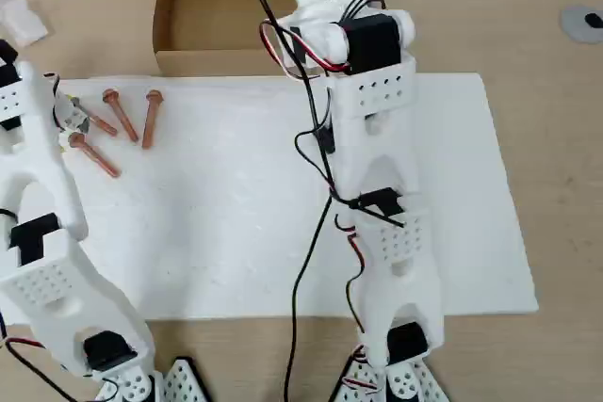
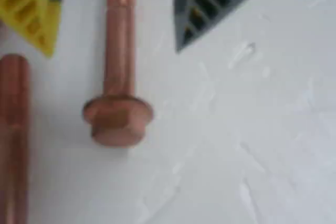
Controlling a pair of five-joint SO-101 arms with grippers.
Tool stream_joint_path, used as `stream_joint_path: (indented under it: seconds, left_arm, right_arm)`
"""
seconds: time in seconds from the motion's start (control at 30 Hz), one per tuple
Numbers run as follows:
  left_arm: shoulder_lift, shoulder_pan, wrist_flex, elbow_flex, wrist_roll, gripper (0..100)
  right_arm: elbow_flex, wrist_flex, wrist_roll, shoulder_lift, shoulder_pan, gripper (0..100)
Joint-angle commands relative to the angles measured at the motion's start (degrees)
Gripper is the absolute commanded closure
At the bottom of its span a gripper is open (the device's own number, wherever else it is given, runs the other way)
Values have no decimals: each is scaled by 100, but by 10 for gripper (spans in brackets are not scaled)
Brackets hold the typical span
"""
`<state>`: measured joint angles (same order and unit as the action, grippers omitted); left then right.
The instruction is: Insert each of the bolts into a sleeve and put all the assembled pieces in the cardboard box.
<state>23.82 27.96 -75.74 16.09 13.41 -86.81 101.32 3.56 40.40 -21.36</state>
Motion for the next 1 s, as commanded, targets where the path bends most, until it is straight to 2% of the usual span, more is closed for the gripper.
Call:
stream_joint_path:
  seconds: [0.0, 0.53, 0.6, 0.7, 0.97]
  left_arm:
    - [127, 26, 70, 114, 141, 836]
    - [831, 26, 273, 237, 158, 841]
    - [857, 9, 273, 237, 158, 878]
    - [866, -35, 343, 237, 158, 991]
    - [831, -88, 308, 246, 123, 991]
  right_arm:
    - [4, 97, 35, -391, -101, 581]
    - [4, 97, 35, -391, -101, 582]
    - [4, 97, 44, -391, -110, 582]
    - [4, 97, 44, -391, -145, 582]
    - [4, 105, 53, -391, -171, 583]
